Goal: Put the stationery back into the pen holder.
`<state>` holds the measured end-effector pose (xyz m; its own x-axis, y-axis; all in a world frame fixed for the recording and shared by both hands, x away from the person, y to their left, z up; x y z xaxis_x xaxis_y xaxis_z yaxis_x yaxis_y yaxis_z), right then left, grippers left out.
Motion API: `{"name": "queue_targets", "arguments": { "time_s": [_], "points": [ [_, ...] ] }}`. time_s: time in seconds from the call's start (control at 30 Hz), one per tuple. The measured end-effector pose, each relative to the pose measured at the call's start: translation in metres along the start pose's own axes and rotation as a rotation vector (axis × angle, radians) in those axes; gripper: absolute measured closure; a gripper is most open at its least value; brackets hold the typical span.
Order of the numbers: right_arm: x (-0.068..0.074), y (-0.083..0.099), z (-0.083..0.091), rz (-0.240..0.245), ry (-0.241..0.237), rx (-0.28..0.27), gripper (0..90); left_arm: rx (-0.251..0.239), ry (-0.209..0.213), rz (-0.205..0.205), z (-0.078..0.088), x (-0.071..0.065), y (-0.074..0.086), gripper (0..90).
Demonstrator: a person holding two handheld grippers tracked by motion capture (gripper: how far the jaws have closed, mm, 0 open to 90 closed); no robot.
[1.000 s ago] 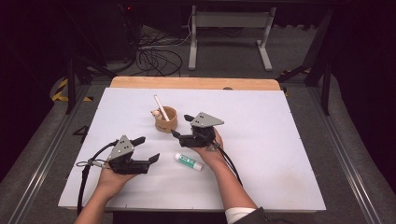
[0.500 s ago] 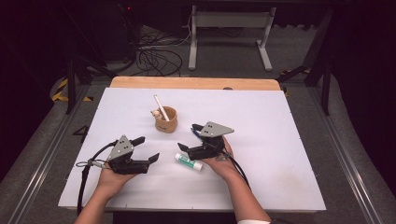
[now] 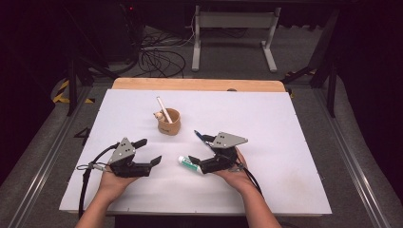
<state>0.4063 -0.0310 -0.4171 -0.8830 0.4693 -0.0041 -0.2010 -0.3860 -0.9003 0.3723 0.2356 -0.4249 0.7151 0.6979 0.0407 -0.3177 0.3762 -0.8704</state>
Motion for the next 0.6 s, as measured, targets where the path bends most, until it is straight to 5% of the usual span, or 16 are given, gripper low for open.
{"name": "queue_targets", "arguments": {
  "time_s": [0.6],
  "points": [
    [0.004,0.019,-0.004,0.006,-0.091,0.162,27.9,0.011,0.002,-0.019,-0.001,-0.001,0.000,19.0]
  ]
}}
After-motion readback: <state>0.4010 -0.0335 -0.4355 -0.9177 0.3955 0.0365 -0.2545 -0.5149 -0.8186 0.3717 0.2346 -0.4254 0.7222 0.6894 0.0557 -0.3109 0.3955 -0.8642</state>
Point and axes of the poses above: each handheld gripper's, and its own axes: z roughly backward along the jaws, y roughly out of its underside, x roughly to its left, the point moved 4 cm from there along -z, roughly forward along the jaws, and after that the axes turned 5 degrees about x, right-handed, at the moved point
